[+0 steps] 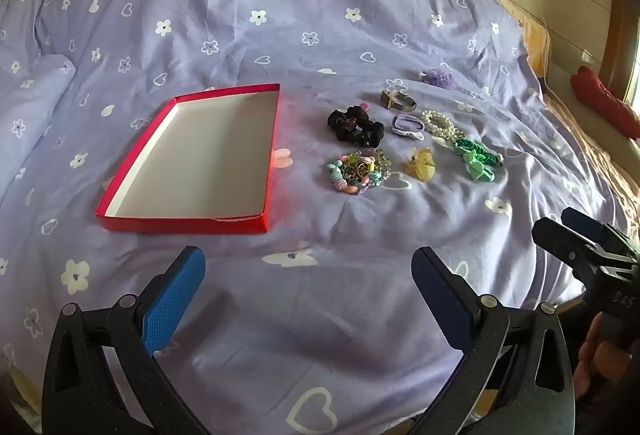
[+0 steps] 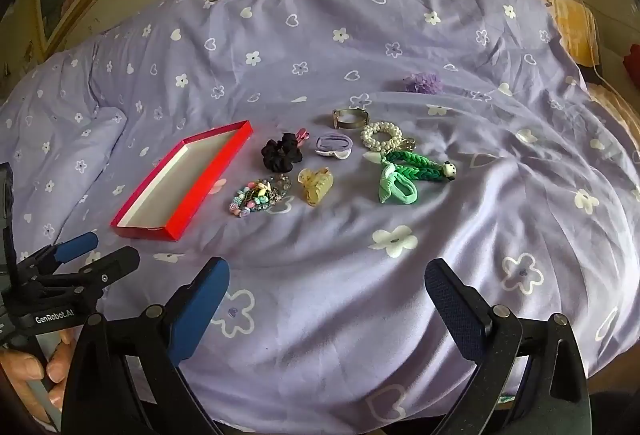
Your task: Organize jewelry
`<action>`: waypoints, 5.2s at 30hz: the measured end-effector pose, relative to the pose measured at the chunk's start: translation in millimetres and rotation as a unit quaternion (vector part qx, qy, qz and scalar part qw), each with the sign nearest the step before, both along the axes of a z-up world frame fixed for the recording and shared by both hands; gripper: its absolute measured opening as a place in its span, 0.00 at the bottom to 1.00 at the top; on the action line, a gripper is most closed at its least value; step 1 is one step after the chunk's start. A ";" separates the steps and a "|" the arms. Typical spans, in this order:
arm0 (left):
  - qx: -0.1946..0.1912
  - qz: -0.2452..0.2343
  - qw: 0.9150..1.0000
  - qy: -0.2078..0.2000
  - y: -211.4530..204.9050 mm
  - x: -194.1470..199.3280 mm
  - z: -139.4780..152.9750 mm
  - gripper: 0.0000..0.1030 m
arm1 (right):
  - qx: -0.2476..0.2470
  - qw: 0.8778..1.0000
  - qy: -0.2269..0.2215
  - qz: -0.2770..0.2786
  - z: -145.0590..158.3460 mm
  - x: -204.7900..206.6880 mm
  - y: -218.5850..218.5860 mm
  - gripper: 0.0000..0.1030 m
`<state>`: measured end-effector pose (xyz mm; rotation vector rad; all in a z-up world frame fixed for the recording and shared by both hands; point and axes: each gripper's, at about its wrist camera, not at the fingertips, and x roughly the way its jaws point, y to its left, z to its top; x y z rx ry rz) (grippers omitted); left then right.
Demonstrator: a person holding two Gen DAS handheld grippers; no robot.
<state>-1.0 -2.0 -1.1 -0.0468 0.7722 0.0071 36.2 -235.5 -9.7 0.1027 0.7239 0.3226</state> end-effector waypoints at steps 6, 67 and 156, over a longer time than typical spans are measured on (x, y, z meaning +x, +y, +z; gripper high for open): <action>0.002 -0.003 1.000 0.001 -1.5 4.4 1.9 1.00 | 0.000 1.000 0.000 0.001 0.7 1.0 0.3 0.97; -0.002 -0.003 1.000 -0.004 -1.4 4.1 5.3 1.00 | 0.007 1.000 0.004 0.007 -0.7 1.9 5.4 0.96; -0.069 -0.123 0.987 0.074 -44.7 135.9 -13.2 0.28 | 0.088 0.993 0.072 0.012 -13.1 110.4 -6.4 0.05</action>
